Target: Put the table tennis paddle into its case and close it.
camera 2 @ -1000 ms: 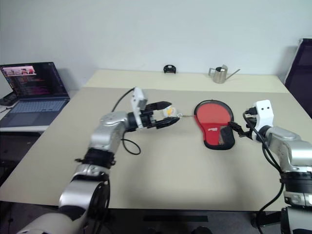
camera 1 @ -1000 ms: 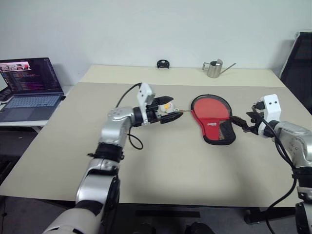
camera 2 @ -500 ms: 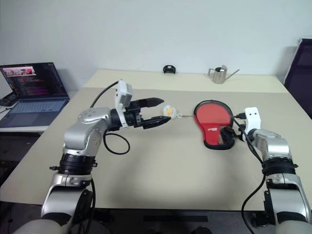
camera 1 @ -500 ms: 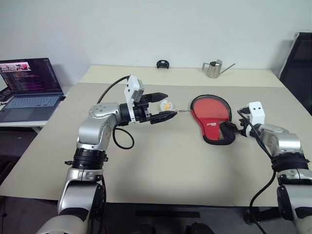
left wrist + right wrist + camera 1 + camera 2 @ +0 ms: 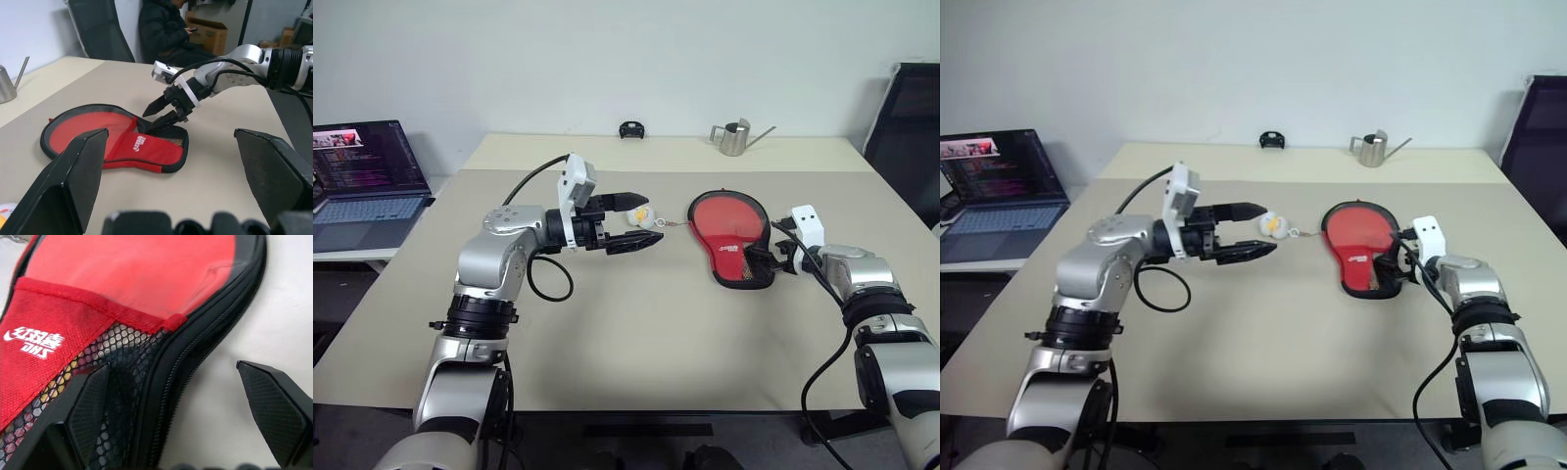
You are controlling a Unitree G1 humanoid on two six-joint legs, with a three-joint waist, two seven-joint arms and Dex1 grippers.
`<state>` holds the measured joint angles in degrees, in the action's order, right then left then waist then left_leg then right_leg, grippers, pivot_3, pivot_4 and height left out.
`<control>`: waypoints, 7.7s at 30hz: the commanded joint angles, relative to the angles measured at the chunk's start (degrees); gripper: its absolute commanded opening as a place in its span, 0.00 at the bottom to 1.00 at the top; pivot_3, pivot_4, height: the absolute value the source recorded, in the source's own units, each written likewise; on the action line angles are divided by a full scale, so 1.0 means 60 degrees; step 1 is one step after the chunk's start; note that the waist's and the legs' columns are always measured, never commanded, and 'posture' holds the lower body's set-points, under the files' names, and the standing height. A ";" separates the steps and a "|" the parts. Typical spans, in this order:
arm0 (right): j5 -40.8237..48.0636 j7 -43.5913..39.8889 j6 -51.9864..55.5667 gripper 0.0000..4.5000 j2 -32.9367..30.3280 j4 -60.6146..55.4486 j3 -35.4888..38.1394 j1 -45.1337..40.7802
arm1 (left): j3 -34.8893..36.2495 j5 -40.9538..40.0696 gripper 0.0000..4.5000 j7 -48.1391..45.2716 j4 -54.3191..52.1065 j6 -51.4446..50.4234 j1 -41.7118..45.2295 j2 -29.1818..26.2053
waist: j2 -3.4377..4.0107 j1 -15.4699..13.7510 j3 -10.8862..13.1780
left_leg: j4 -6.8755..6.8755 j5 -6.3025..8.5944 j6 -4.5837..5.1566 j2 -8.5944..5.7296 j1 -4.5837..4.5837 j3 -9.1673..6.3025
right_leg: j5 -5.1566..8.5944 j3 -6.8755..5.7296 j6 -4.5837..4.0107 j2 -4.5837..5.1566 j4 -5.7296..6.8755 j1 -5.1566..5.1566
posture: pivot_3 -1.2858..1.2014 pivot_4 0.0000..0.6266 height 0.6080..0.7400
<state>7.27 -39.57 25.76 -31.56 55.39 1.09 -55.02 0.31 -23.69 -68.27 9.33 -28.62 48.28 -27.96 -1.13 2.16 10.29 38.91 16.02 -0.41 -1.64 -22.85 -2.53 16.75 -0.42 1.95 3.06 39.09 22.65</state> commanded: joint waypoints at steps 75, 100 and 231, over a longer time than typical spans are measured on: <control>0.4461 0.4184 1.1124 0.00 0.5351 -1.6868 0.3096 0.8761 | -0.0928 -0.1611 1.00 -0.2304 -0.4197 -0.1467 -0.3847 -0.3825 | 0.0014 -0.0078 -0.0003 | -0.0029 0.0017 0.0022 0.0025 0.0015 -0.0036 | -0.0004 -0.0013 -0.0016 -0.0026 -0.0006 -0.0009 | 0.52 0.24 1.00; 0.5163 0.5167 1.1124 0.34 0.5029 -1.7110 0.3403 0.9304 | -0.1070 -0.1706 1.00 -0.2016 -0.4413 -0.1519 -0.3857 -0.3706 | 0.0014 -0.0077 -0.0003 | -0.0031 0.0018 0.0023 0.0026 0.0045 -0.0043 | -0.0001 -0.0017 -0.0017 -0.0028 -0.0014 -0.0045 | 0.52 0.24 1.00; 0.0199 0.0740 0.2517 1.00 0.2764 -0.8817 -0.3433 0.5896 | -0.0941 0.4342 0.04 0.3809 1.0238 0.4132 0.3540 0.2384 | -0.0107 -0.0051 -0.0146 | -0.0024 0.0014 0.0018 0.0014 0.0193 -0.0061 | -0.0003 -0.0038 -0.0014 -0.0039 0.0002 -0.0173 | 0.52 0.24 1.00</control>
<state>9.26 -34.86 37.80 -15.41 -4.01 -15.46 -22.24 -6.52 2.27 -48.12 69.94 -6.89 66.04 -13.82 -1.77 1.85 9.41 38.76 16.11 -0.30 -1.55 -21.69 -2.90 16.74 -0.66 1.87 2.81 39.10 21.62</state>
